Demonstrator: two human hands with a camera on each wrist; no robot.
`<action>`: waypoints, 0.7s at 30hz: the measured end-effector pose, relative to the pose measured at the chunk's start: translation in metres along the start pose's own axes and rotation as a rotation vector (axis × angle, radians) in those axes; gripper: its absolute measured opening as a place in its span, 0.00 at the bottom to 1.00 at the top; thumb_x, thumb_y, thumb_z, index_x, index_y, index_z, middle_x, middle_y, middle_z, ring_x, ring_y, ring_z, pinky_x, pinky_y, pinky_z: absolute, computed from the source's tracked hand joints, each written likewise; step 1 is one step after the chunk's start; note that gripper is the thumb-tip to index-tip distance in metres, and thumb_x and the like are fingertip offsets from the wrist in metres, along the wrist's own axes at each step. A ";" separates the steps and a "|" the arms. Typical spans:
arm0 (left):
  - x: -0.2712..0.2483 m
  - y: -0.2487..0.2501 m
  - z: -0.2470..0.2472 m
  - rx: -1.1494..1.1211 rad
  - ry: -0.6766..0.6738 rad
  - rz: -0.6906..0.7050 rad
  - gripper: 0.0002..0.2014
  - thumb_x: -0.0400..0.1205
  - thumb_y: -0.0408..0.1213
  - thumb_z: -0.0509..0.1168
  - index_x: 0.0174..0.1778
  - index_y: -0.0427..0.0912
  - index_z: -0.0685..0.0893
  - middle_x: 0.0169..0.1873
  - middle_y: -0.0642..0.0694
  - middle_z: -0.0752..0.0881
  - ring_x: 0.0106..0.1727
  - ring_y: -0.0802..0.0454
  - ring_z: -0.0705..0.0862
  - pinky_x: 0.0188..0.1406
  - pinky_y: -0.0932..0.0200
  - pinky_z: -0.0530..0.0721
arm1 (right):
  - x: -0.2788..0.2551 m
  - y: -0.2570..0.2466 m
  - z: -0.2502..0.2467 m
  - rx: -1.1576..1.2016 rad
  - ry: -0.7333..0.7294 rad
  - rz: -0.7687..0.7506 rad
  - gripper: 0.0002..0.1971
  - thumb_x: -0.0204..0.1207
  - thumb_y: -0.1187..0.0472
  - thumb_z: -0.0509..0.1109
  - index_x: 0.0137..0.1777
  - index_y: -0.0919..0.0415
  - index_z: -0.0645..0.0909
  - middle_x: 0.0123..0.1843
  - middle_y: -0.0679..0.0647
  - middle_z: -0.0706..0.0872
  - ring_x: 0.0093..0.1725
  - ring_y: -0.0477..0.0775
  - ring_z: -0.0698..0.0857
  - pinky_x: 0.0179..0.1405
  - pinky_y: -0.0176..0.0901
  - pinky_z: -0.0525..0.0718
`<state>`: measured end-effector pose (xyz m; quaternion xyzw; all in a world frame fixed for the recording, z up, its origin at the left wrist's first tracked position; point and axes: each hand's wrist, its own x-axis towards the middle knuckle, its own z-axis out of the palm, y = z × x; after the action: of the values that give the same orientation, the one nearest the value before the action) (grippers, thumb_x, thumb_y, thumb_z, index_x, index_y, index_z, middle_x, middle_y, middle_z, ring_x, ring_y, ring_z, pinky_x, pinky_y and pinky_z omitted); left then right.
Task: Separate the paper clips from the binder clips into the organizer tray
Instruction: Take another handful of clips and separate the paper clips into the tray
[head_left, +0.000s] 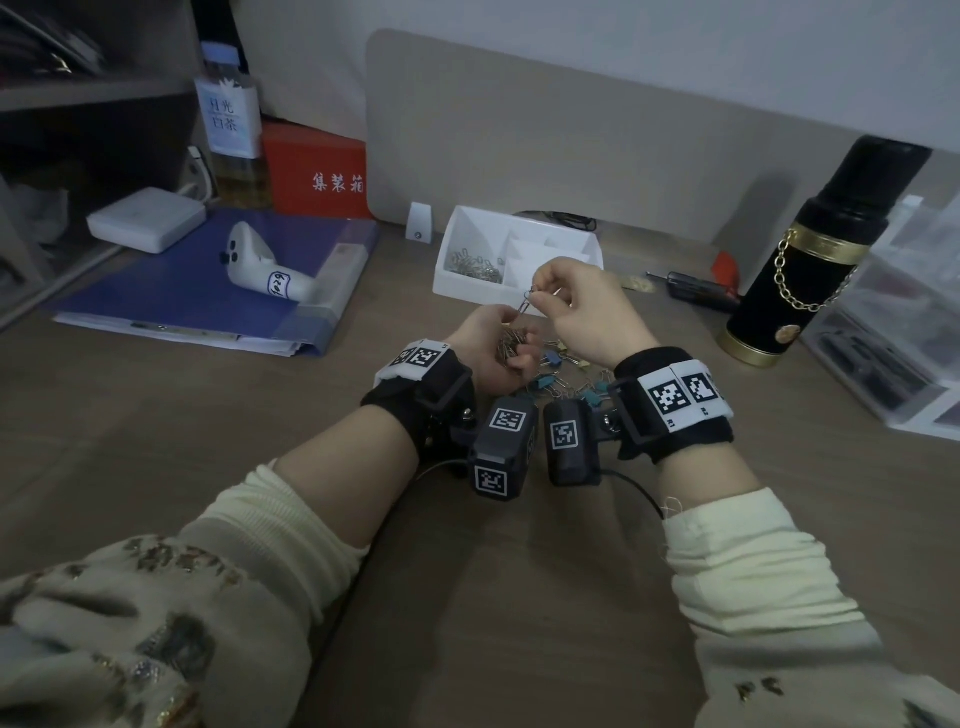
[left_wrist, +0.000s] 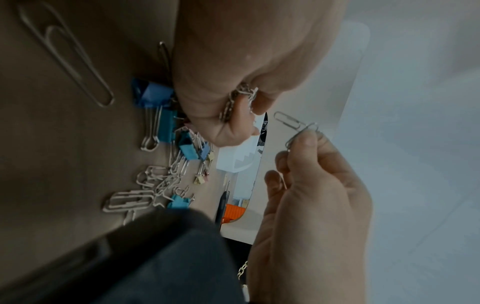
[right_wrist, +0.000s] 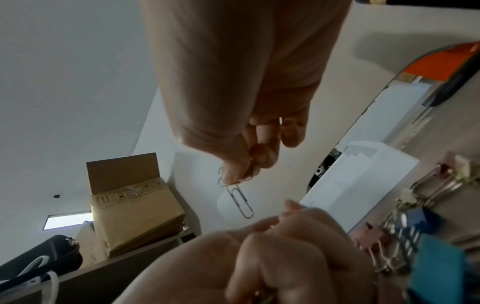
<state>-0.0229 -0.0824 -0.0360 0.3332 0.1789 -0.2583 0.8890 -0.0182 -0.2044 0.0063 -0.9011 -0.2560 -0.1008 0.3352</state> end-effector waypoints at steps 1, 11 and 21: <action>0.000 0.000 0.000 -0.010 -0.007 -0.007 0.14 0.84 0.43 0.52 0.37 0.40 0.73 0.24 0.48 0.73 0.14 0.55 0.68 0.07 0.70 0.60 | 0.000 -0.001 0.001 0.009 -0.010 -0.007 0.03 0.79 0.64 0.66 0.44 0.57 0.78 0.38 0.45 0.80 0.28 0.37 0.77 0.25 0.19 0.73; -0.005 0.002 0.003 -0.077 -0.062 -0.003 0.16 0.85 0.42 0.51 0.35 0.39 0.76 0.24 0.48 0.74 0.12 0.56 0.69 0.04 0.70 0.58 | -0.001 -0.001 0.003 0.070 -0.026 -0.004 0.04 0.75 0.63 0.73 0.44 0.54 0.88 0.36 0.56 0.89 0.34 0.52 0.87 0.31 0.26 0.81; -0.007 0.003 0.003 -0.020 -0.033 0.071 0.18 0.85 0.37 0.48 0.27 0.45 0.67 0.12 0.53 0.66 0.07 0.60 0.58 0.03 0.69 0.51 | 0.003 0.004 0.004 0.061 0.089 -0.023 0.07 0.78 0.60 0.67 0.43 0.51 0.87 0.44 0.47 0.89 0.29 0.37 0.79 0.31 0.24 0.75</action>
<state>-0.0261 -0.0797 -0.0289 0.3261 0.1548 -0.2304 0.9037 -0.0133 -0.2033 0.0026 -0.8821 -0.2542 -0.1365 0.3724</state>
